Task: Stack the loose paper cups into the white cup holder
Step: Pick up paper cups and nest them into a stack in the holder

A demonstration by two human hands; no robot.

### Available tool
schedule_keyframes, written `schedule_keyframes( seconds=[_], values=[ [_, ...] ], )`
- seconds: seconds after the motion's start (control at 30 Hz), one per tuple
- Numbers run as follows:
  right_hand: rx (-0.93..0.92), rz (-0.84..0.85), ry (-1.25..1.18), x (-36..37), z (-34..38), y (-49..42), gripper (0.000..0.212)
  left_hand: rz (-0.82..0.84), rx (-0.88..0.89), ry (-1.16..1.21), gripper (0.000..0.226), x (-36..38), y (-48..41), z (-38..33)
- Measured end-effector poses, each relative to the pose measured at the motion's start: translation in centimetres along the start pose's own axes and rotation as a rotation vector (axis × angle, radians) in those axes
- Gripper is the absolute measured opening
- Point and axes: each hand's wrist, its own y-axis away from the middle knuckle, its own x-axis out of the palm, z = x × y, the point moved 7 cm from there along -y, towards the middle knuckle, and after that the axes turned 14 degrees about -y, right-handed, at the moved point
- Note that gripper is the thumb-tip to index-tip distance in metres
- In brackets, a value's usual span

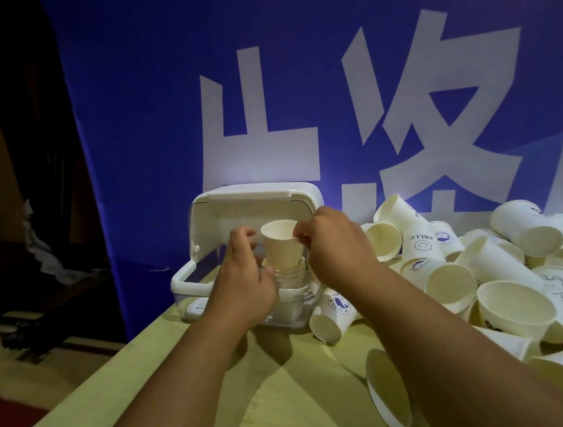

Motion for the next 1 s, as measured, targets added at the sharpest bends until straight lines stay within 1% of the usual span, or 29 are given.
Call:
schedule_keyframes(
  seconds=[0.07,0.1,0.17,0.23,0.3,0.4,0.47,0.53,0.6,0.63,0.7,0.73,0.77,0.87,0.97,1.0],
  values=[
    [-0.037,0.059,0.033,0.9,0.0,0.1,0.025,-0.006,0.05,-0.011,0.065,0.1,0.0,-0.3],
    [-0.044,0.098,0.047,1.5,-0.1,0.2,0.023,-0.012,0.07,-0.03,0.061,0.1,0.0,-0.4],
    [-0.022,0.176,0.039,2.5,-0.4,0.4,0.022,-0.034,0.1,-0.09,0.04,0.2,0.0,-0.7],
    [0.028,0.224,-0.01,3.1,-0.9,0.6,0.026,-0.04,0.104,-0.134,0.023,0.6,0.0,-0.7],
    [0.059,0.261,-0.052,3.4,-1.3,0.7,0.029,-0.016,0.091,-0.172,0.018,0.9,0.0,-0.6],
    [0.059,0.32,-0.084,3.5,-1.4,1.0,0.034,-0.011,0.086,-0.193,0.016,1.0,0.0,-0.6],
    [0.071,0.279,-0.209,2.3,-1.4,0.9,0.032,-0.001,0.083,-0.194,0.017,1.0,0.1,-0.6],
    [0.091,0.142,-0.314,-0.2,-1.8,0.4,0.025,0.02,0.072,-0.196,0.023,1.1,0.2,-0.6],
    [0.133,0.046,-0.326,-2.8,-2.9,0.2,0.021,-0.008,0.085,-0.253,0.028,0.8,0.4,-1.0],
    [0.157,0.04,-0.304,-3.8,-3.6,0.2,0.021,-0.041,0.105,-0.291,0.027,0.6,0.5,-1.5],
    [0.224,0.107,-0.246,-4.3,-5.2,0.7,0.03,-0.09,0.164,-0.285,0.021,0.1,1.1,-3.2],
    [0.261,0.149,-0.225,-4.2,-5.9,1.0,0.037,-0.071,0.197,-0.243,0.018,0.1,1.5,-4.3],
    [0.291,0.174,-0.212,-3.8,-6.5,1.3,0.042,-0.019,0.233,-0.196,0.019,0.3,2.2,-5.5],
    [0.33,0.184,-0.188,-2.8,-7.7,2.0,0.056,0.179,0.344,-0.114,0.019,1.7,4.4,-8.8],
    [0.348,0.211,-0.19,-1.8,-8.2,2.3,0.075,0.382,0.363,-0.082,0.013,3.3,6.0,-10.4],
    [0.377,0.233,-0.222,-1.4,-8.4,2.3,0.078,0.438,0.361,-0.096,0.015,3.7,6.3,-10.5]
  ],
)
